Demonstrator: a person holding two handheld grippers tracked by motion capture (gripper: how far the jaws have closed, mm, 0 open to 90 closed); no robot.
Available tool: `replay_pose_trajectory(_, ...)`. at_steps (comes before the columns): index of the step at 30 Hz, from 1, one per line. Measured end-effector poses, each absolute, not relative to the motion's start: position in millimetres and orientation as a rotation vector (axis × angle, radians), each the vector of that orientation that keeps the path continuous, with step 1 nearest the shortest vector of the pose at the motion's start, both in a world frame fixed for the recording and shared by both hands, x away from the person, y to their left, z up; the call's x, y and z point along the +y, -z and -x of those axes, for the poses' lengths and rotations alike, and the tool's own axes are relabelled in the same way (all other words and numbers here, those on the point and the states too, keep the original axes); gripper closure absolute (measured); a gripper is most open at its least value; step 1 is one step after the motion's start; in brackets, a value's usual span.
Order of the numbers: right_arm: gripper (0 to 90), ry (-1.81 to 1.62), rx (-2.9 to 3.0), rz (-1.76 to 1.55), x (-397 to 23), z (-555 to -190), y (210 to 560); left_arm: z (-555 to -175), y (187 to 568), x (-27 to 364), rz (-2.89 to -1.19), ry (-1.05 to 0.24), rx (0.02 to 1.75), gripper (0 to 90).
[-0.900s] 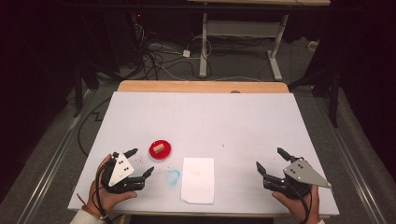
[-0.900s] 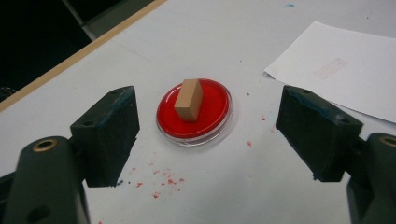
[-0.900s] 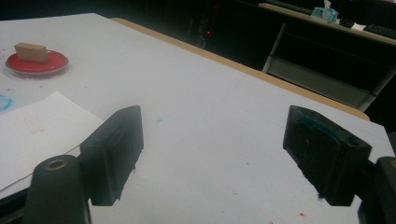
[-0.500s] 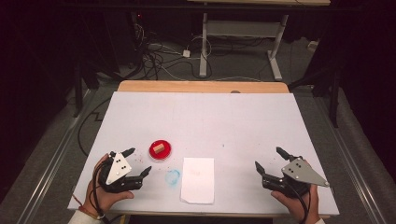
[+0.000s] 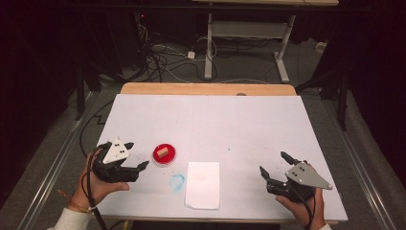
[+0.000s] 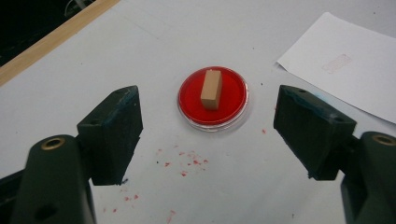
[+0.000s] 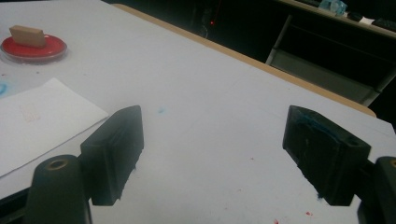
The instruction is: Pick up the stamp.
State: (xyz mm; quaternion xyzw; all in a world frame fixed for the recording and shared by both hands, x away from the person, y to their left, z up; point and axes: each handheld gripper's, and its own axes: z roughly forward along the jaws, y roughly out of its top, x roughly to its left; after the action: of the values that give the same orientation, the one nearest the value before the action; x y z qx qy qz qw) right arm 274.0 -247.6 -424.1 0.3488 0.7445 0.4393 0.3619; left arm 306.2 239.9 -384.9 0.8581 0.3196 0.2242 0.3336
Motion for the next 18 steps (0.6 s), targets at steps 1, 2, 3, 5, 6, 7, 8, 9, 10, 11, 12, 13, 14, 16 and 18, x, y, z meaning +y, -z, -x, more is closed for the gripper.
replay_pose_trajectory(1, 20.9, -1.131, 1.918, -0.898, -247.6, -274.0, 424.1, -308.4, 383.8, 239.9, -2.242, -0.591, 0.843, 23.3)
replay_pose_trajectory(2, 20.9, -1.125, 1.923, -0.895, -247.3, -274.4, 424.7, -312.4, 382.4, 240.1, -2.250, -0.580, 0.833, 23.3)
replay_pose_trajectory(3, 20.9, -1.125, 1.924, -0.896, -247.3, -274.3, 424.8, -314.9, 381.9, 239.3, -2.264, -0.554, 0.836, 23.3)
replay_pose_trajectory(5, 21.0, -1.124, 1.924, -0.898, -247.3, -274.3, 424.9, -319.5, 381.0, 237.3, -2.275, -0.561, 0.831, 23.3)
replay_pose_trajectory(6, 21.0, -1.121, 1.925, -0.897, -247.3, -274.5, 425.1, -322.2, 381.0, 236.2, -2.282, -0.548, 0.828, 23.3)
replay_pose_trajectory(7, 21.0, -1.118, 1.928, -0.904, -247.6, -274.7, 425.6, -325.2, 381.2, 234.9, -2.291, -0.550, 0.837, 23.3)
replay_pose_trajectory(8, 21.0, -1.118, 1.928, -0.904, -247.6, -274.7, 425.6, -327.3, 381.4, 234.0, -2.296, -0.553, 0.840, 23.3)
replay_pose_trajectory(9, 21.0, -1.111, 1.930, -0.906, -247.6, -275.1, 426.1, -331.5, 381.6, 232.9, -2.309, -0.548, 0.830, 23.7)
replay_pose_trajectory(10, 21.0, -1.110, 1.932, -0.901, -247.8, -275.3, 426.3, -334.8, 382.6, 231.4, -2.324, -0.525, 0.839, 23.7)
replay_pose_trajectory(11, 21.0, -1.110, 1.932, -0.901, -247.8, -275.3, 426.3, -338.2, 383.4, 229.8, -2.333, -0.516, 0.841, 23.7)
replay_pose_trajectory(12, 21.0, -1.109, 1.934, -0.906, -247.6, -275.3, 426.6, -341.9, 384.2, 228.2, -2.348, -0.499, 0.837, 25.5)
replay_pose_trajectory(13, 21.0, -1.107, 1.935, -0.906, -247.5, -275.3, 426.8, -348.5, 386.1, 224.2, -2.374, -0.466, 0.841, 26.4)
replay_pose_trajectory(14, 21.0, -1.107, 1.935, -0.906, -247.5, -275.3, 426.8, -348.5, 386.1, 224.2, -2.374, -0.466, 0.841, 26.5)
replay_pose_trajectory(16, 21.0, -1.105, 1.946, -0.900, -247.2, -275.9, 427.5, -357.3, 388.3, 219.4, -2.411, -0.405, 0.837, 27.6)
replay_pose_trajectory(18, 20.9, -1.095, 1.956, -0.898, -246.3, -276.1, 428.6, -364.9, 391.1, 213.5, -2.457, -0.377, 0.843, 28.5)
